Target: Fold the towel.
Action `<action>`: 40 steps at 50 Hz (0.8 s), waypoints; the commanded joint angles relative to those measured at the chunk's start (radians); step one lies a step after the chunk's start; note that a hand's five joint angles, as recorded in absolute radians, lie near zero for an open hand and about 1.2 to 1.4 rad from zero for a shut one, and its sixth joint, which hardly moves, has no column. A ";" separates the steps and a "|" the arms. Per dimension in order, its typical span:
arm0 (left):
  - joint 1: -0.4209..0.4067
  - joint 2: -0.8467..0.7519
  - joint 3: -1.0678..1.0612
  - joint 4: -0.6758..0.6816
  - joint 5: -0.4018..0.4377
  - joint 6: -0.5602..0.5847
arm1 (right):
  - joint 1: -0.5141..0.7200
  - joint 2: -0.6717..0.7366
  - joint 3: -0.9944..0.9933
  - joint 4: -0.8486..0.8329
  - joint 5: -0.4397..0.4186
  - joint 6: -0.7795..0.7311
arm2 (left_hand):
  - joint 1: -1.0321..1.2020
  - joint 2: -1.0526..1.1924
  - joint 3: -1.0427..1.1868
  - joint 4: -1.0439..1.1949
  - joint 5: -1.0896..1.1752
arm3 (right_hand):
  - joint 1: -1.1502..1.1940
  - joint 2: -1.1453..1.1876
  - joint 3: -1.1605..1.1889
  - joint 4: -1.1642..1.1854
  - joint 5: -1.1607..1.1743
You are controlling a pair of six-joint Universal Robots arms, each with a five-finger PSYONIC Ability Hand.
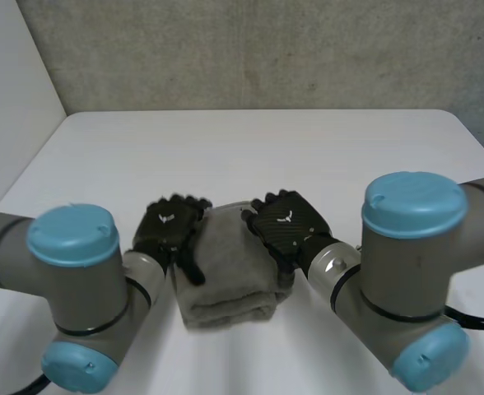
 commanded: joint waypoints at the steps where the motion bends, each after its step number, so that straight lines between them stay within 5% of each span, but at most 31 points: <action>1: 0.001 -0.039 -0.005 -0.020 0.003 0.002 | -0.014 0.109 -0.047 0.008 0.003 -0.002 | -0.051 -0.043 -0.042 -0.062 -0.192 | -0.049 -0.065 -0.056 -0.069 -0.058; 9: 0.000 0.053 0.014 -0.094 0.003 0.003 | -0.017 0.067 -0.082 0.044 0.002 0.006 | -0.063 -0.055 -0.054 -0.074 -0.203 | -0.049 -0.065 -0.056 -0.069 -0.058; 11: 0.000 0.149 0.035 -0.120 0.004 0.005 | -0.032 -0.070 -0.083 0.050 -0.001 0.027 | -0.069 -0.061 -0.060 -0.080 -0.209 | -0.049 -0.065 -0.056 -0.069 -0.058; 22: 0.042 0.390 0.199 -0.232 -0.011 -0.004 | -0.216 -0.361 -0.140 0.053 0.029 0.219 | -0.075 -0.067 -0.065 -0.086 -0.215 | -0.049 -0.065 -0.056 -0.069 -0.058; 30: 0.081 0.409 0.322 -0.338 -0.146 -0.023 | -0.298 -0.384 -0.182 0.117 0.112 0.263 | -0.075 -0.067 -0.065 -0.086 -0.215 | -0.049 -0.065 -0.056 -0.069 -0.058; 40: 0.082 0.404 0.320 -0.352 -0.169 -0.028 | -0.293 -0.347 -0.206 0.163 0.158 0.263 | -0.075 -0.067 -0.065 -0.086 -0.215 | -0.049 -0.065 -0.056 -0.069 -0.058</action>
